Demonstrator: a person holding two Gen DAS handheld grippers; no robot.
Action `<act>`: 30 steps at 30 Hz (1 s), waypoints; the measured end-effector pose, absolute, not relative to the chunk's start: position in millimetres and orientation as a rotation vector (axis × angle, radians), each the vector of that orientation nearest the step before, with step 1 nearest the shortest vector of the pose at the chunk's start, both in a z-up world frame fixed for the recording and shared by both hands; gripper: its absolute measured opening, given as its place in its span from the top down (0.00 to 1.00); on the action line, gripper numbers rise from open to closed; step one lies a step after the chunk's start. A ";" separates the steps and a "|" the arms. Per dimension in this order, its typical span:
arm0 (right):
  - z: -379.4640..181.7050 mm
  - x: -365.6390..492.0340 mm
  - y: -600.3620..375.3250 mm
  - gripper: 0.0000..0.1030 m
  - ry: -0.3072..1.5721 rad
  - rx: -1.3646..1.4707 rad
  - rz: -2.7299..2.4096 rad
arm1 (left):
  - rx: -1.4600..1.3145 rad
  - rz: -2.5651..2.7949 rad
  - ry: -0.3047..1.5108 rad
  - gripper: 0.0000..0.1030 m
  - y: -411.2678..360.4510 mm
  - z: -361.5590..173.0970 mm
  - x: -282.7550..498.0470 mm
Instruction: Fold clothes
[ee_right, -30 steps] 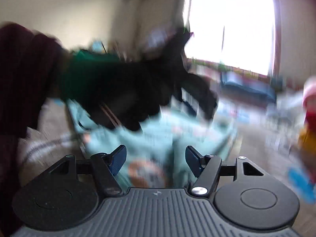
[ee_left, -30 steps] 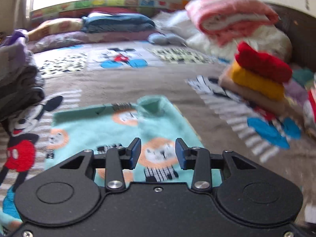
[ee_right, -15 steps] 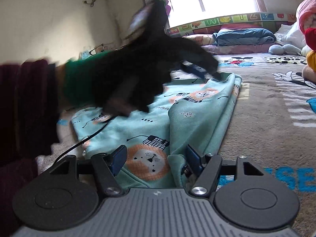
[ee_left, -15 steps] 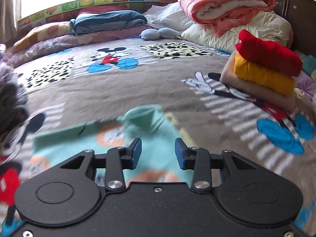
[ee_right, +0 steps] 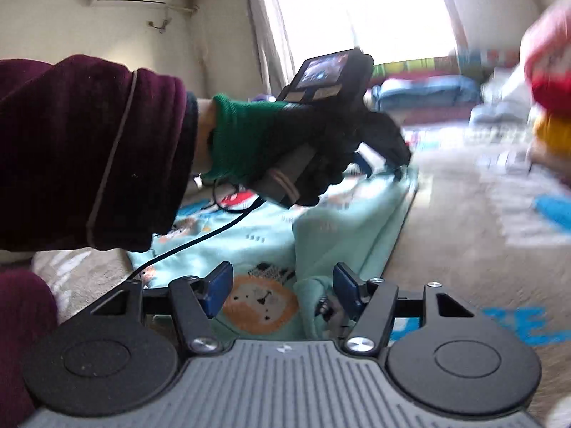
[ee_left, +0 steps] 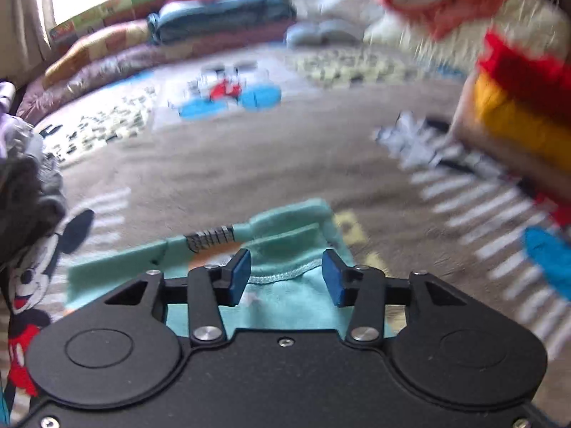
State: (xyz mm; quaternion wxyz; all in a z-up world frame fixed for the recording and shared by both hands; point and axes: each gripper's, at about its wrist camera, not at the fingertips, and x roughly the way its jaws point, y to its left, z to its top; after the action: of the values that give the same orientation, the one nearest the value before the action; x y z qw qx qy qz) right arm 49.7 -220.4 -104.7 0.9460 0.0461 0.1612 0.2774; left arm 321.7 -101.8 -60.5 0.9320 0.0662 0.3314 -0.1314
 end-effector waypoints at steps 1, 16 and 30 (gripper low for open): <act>-103.2 46.3 -217.3 0.39 0.326 0.061 0.555 | 0.112 -0.285 0.657 0.58 -94.7 -52.2 305.6; -114.5 35.6 -213.0 0.35 0.416 0.004 0.540 | 0.291 -0.441 0.665 0.86 -97.2 -110.8 144.9; -94.3 0.5 -208.7 0.32 0.421 -0.089 0.520 | -0.228 -0.174 0.629 0.69 43.7 -78.9 103.1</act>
State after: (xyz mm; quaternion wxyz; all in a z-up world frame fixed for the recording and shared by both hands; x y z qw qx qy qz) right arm 0.5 -208.7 -94.3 0.9436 -0.0436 0.2064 0.2551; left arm 103.1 43.7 -78.9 0.9408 -0.1117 0.3084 -0.0854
